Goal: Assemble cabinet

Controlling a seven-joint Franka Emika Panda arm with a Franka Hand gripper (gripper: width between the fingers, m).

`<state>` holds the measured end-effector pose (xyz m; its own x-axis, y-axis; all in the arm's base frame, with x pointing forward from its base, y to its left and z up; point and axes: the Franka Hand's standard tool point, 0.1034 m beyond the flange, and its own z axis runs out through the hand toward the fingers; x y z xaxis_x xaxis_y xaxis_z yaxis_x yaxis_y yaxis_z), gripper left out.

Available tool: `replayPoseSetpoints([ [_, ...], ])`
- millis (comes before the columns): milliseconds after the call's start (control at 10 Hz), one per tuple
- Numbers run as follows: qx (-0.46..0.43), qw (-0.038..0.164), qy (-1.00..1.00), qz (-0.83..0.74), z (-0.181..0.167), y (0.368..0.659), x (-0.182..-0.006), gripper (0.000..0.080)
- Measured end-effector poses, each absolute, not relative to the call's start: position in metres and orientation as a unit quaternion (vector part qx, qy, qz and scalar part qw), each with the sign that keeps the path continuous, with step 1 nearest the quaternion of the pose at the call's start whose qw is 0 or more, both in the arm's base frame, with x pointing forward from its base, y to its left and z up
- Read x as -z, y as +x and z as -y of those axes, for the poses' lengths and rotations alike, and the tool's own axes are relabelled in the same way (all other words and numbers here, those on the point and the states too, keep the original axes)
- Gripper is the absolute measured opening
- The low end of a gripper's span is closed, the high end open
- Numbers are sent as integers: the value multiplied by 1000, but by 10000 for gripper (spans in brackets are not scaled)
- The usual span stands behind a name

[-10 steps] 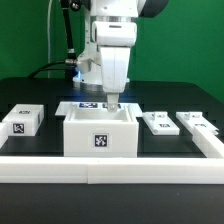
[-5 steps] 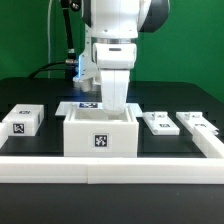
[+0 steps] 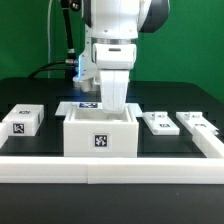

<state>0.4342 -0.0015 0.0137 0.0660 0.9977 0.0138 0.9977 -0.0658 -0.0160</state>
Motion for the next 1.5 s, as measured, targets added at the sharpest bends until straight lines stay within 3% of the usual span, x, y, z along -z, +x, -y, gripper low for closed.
replayPoseSetpoints([
  [100, 0, 11, -730, 683, 2, 434, -14, 200],
  [200, 0, 11, -730, 683, 2, 434, -14, 71],
  [300, 0, 10, -730, 683, 2, 435, -14, 35],
  [1000, 2, 8, -727, 686, 0, 441, -15, 35],
  [1500, 23, -13, -691, 723, -50, 503, -15, 35],
])
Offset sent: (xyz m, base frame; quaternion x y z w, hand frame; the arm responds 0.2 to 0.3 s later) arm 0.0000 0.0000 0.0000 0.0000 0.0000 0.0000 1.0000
